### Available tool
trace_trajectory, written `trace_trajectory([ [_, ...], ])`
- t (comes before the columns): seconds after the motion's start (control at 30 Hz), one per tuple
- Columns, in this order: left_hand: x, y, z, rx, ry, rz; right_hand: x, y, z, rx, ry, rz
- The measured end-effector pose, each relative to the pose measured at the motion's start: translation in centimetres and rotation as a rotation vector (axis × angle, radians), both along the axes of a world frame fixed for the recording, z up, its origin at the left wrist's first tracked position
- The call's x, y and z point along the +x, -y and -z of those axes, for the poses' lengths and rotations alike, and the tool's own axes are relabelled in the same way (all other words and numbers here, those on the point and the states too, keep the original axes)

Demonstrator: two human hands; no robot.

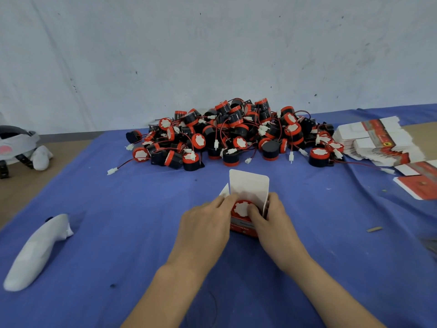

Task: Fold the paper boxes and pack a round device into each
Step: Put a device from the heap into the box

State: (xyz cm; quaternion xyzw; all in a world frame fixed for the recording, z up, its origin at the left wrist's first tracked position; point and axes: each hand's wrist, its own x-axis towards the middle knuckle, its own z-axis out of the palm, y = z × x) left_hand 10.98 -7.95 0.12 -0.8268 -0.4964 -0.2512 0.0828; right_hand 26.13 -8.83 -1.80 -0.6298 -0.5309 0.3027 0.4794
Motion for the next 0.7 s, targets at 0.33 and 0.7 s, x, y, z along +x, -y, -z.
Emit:
trace_trajectory([
  [0.33, -0.1, -0.2, 0.9, -0.030, -0.145, 0.008, 0.0, 0.2, 0.0, 0.003, -0.006, -0.007],
  [0.7, -1.6, -0.6, -0.1, -0.124, 0.674, 0.055, 1.7, -0.2, 0.0, 0.026, -0.066, -0.207],
])
